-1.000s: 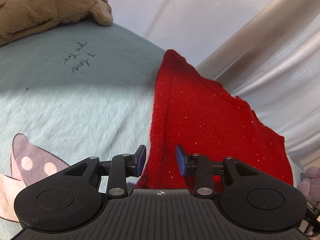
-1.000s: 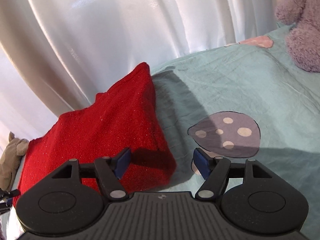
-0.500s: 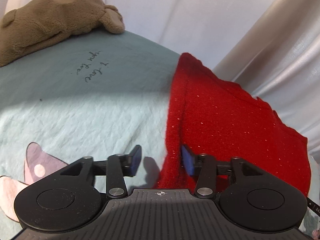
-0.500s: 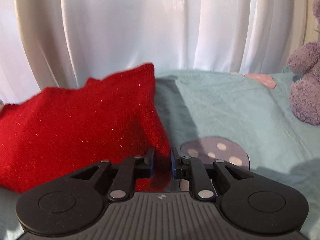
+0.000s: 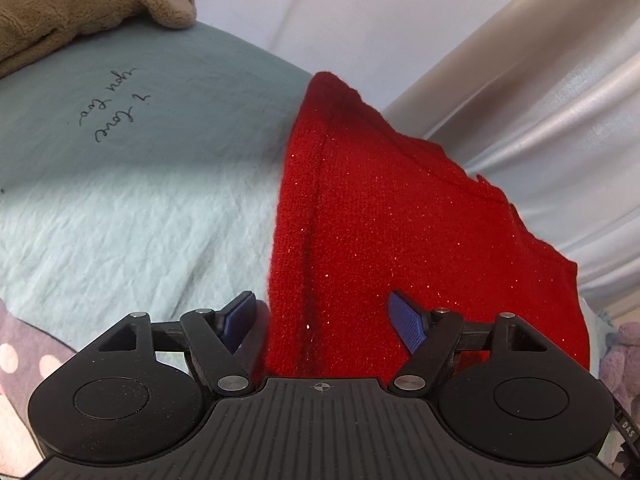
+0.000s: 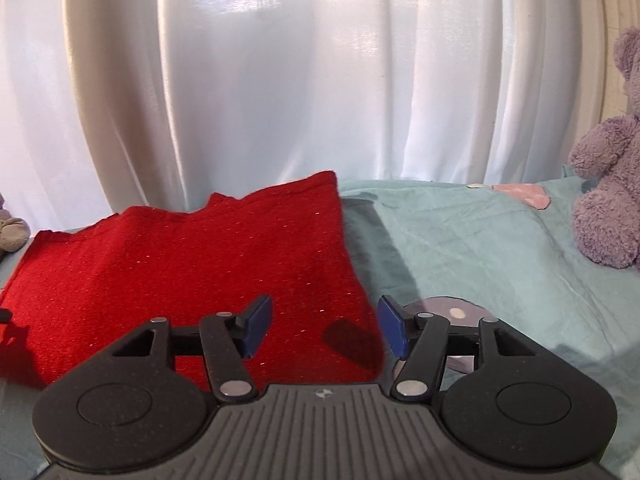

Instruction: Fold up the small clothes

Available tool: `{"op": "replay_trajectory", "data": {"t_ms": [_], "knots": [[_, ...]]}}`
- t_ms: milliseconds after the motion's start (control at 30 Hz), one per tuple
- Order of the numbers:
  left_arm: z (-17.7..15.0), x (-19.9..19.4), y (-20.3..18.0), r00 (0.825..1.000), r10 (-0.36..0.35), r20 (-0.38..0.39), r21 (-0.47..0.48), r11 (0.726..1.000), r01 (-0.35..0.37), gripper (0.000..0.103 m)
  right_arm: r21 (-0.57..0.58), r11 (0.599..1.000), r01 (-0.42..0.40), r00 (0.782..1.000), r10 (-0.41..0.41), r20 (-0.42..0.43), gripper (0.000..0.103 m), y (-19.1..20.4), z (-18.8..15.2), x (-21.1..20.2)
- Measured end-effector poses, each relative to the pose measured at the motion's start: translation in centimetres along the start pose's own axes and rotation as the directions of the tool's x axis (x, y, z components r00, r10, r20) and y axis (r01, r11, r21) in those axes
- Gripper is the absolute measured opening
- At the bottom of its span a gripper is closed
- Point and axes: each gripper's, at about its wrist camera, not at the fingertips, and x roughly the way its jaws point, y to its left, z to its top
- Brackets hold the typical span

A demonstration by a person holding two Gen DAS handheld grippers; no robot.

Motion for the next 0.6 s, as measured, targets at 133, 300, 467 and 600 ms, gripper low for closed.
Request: {"op": "replay_trajectory", "data": {"t_ms": [133, 300, 467, 600], "knots": [[0.6, 0.8, 0.0, 1.0, -0.03, -0.008, -0.001, 1.0, 0.03, 0.075, -0.033, 0.999, -0.032, 0.999, 0.031, -0.015, 0.06, 1.5, -0.4, 0.0], [1.7, 1.6, 0.3, 0.997, -0.071, -0.022, -0.013, 0.997, 0.07, 0.068, -0.045, 0.998, -0.054, 0.998, 0.053, -0.022, 0.06, 2.6, -0.7, -0.1], [2.8, 2.4, 1.2, 0.992, -0.125, -0.032, -0.052, 0.991, 0.123, 0.059, -0.06, 0.995, -0.073, 0.997, 0.073, -0.009, 0.06, 3.4, -0.7, -0.2], [3.2, 2.5, 1.7, 0.987, -0.158, -0.025, -0.063, 0.986, 0.156, 0.056, -0.079, 0.992, -0.096, 0.995, 0.095, -0.008, 0.053, 4.4, -0.7, 0.1]]}}
